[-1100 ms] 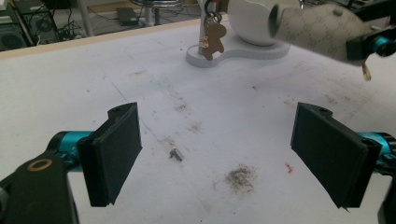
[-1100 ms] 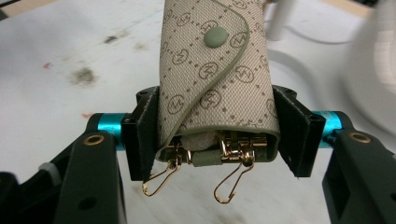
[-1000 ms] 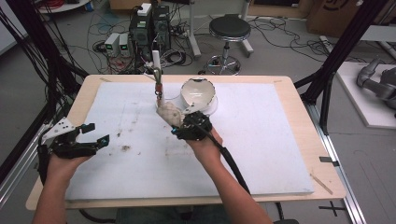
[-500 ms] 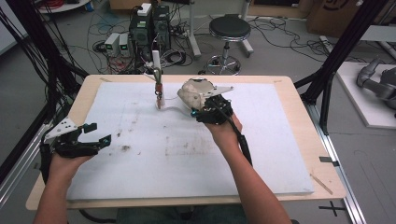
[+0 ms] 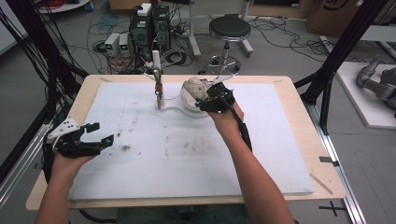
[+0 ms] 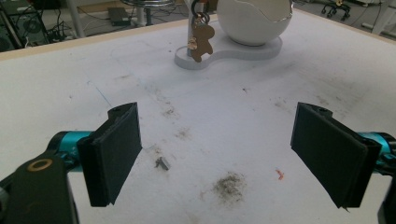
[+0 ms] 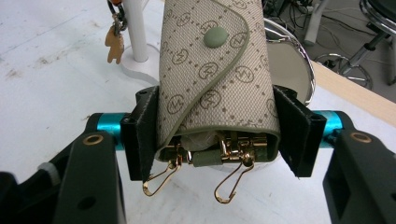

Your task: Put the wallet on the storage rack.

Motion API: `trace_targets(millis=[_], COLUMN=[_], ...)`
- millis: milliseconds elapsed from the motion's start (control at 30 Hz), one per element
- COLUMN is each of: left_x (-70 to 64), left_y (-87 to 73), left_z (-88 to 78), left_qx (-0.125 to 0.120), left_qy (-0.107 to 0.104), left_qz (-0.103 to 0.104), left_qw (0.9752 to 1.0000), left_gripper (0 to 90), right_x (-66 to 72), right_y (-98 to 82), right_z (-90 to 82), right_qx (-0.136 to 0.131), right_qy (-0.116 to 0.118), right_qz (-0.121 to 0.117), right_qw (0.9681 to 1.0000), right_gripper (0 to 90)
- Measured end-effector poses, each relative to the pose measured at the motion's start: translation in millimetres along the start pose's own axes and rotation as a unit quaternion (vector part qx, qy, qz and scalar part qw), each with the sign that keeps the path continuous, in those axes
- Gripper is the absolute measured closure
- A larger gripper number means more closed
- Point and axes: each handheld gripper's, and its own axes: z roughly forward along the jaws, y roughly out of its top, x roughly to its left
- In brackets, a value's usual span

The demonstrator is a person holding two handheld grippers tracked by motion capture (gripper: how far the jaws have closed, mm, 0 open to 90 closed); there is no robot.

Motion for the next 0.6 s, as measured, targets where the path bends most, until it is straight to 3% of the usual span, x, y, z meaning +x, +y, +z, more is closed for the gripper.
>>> trace_targets(millis=[100,600], left_x=[1.0,1.8], left_y=[-0.5,-0.9], left_z=[-0.1,1.0], left_qx=[0.001,0.002], left_qy=[-0.001,-0.002], left_qz=[0.000,0.000], left_qw=[1.0000,1.0000], left_gripper=[16.2,16.2], right_x=[-1.2,-5.0], right_y=[-1.5,-4.4], right_z=[9.0,28.2], right_qx=[0.019,0.048], right_qy=[-0.003,-0.010], right_qz=[-0.001,-0.003], right_qw=[0.9998,0.9988], right_gripper=[38.5,38.4])
